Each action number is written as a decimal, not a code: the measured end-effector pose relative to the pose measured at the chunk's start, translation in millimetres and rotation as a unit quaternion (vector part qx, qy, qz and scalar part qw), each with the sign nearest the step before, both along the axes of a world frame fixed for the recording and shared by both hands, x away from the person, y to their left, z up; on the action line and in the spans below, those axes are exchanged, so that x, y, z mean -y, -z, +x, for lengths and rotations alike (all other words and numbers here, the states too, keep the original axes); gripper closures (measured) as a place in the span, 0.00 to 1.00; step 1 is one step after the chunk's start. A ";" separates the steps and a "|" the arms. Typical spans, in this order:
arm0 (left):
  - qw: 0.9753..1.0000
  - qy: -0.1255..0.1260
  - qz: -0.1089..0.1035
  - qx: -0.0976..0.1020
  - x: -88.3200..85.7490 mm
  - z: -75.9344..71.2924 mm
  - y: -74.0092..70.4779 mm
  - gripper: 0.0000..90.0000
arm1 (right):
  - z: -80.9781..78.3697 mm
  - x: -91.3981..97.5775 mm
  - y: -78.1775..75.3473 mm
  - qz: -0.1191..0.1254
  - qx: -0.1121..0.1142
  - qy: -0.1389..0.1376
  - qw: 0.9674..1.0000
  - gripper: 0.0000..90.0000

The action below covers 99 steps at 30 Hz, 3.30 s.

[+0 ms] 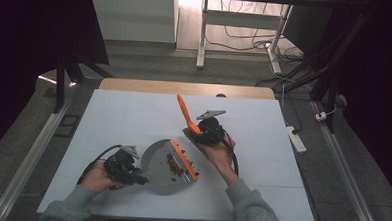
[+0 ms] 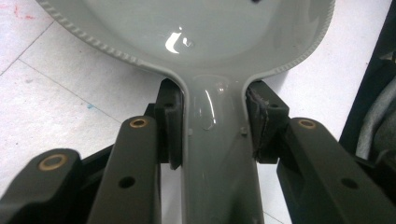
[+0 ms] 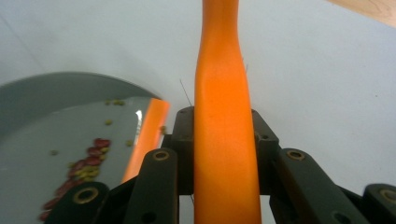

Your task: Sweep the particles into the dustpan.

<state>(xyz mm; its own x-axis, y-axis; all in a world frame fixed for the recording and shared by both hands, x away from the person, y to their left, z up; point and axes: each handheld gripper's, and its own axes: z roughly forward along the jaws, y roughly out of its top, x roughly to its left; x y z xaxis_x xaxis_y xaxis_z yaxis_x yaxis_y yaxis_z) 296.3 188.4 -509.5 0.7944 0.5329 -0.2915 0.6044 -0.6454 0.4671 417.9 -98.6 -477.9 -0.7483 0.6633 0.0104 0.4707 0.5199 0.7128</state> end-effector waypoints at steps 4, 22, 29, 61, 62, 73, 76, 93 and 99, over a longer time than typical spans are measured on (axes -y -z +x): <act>1.000 -0.002 -0.001 0.000 0.4 -0.3 0.3 0.69 | 7.8 -6.8 9.4 -0.011 -0.007 0.002 1.000 0.78; 1.000 -0.002 -0.002 -0.001 0.1 0.0 0.4 0.69 | -4.3 -53.1 15.9 -0.053 -0.012 -0.053 0.997 0.78; 1.000 0.000 0.001 -0.001 0.2 0.1 0.5 0.69 | -29.2 -59.2 8.6 -0.007 -0.031 -0.096 0.995 0.78; 1.000 -0.002 0.003 0.000 1.1 -0.6 1.7 0.69 | -37.2 -6.6 15.3 -0.028 -0.023 -0.022 0.999 0.78; 1.000 -0.002 0.003 0.000 1.3 -0.7 1.8 0.69 | -39.1 -9.0 15.7 -0.030 -0.020 -0.024 0.999 0.78; 1.000 -0.001 0.005 0.000 1.4 -0.4 2.1 0.69 | -64.6 -38.0 12.0 0.032 -0.032 -0.057 0.997 0.78; 1.000 0.000 0.004 0.001 1.1 -0.8 1.5 0.69 | -71.0 -50.4 8.1 0.048 -0.029 -0.081 0.995 0.78; 1.000 -0.002 0.005 0.000 1.6 -0.7 2.4 0.69 | -29.4 12.2 4.3 0.025 0.008 0.019 0.999 0.78; 1.000 -0.002 0.005 0.000 1.5 -0.7 2.3 0.69 | -30.9 -8.4 21.8 0.030 -0.023 -0.004 0.999 0.78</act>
<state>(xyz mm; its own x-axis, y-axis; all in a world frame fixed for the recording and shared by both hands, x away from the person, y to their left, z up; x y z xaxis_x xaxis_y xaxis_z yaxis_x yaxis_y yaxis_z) 295.6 186.9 -511.8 0.7920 0.5391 -0.2866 0.6073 -0.6471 0.4609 386.9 -90.2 -499.8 -0.7513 0.6546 0.0837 0.4992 0.4807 0.7209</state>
